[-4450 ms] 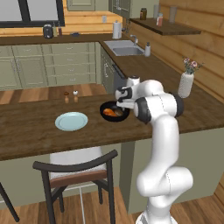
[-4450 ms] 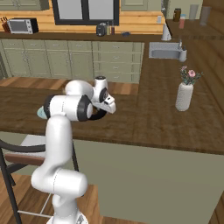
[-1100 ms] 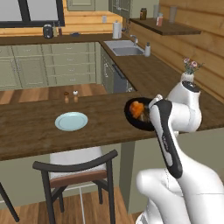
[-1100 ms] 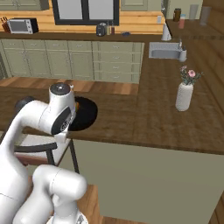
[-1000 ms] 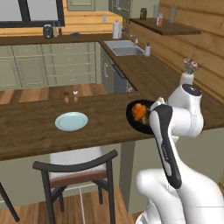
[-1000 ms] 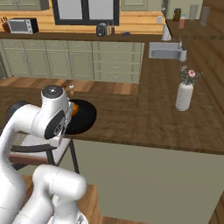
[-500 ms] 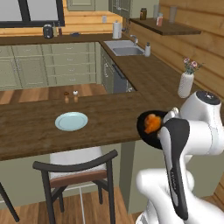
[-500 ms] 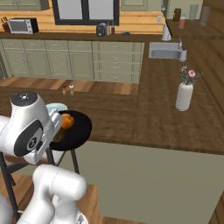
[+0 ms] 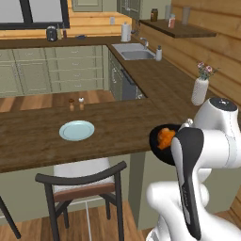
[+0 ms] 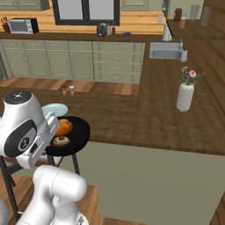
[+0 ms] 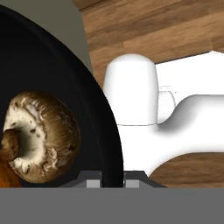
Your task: Pick the chicken drumstick and mushroom from their plates and place them in the bowl. Then put the bowl in the fridge.
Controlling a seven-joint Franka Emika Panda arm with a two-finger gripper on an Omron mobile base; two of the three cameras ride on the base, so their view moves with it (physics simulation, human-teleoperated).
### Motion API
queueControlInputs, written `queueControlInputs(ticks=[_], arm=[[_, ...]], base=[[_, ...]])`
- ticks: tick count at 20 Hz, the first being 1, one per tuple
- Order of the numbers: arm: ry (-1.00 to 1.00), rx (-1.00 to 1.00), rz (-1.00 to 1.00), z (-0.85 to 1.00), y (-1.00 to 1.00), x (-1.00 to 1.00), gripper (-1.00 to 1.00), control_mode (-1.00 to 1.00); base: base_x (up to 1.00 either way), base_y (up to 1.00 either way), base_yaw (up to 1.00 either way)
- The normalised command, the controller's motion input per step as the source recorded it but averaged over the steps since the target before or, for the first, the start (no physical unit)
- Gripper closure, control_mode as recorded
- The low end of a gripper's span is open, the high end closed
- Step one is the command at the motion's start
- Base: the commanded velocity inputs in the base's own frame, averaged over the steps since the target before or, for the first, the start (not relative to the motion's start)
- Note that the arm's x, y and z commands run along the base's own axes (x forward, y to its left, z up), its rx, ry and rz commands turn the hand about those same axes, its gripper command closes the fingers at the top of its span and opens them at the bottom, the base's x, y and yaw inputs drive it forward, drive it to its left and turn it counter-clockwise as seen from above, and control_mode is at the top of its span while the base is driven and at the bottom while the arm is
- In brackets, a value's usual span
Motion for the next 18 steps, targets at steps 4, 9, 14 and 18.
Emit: queueControlInputs(ticks=[4, 9, 14, 18], arm=[[0.0, 0.0, 0.0, 0.0, 0.0, 0.0, 1.0, -1.0], [0.0, 0.0, 0.0, 0.0, 0.0, 0.0, 1.0, -1.0], [0.0, 0.0, 0.0, 0.0, 0.0, 0.0, 1.0, 1.0], [0.0, 0.0, 0.0, 0.0, 0.0, 0.0, 1.0, 1.0]], base=[[0.0, 0.0, 0.0], [0.0, 0.0, 0.0], [-0.65, 0.0, 0.15], [-0.96, 0.06, 0.64]])
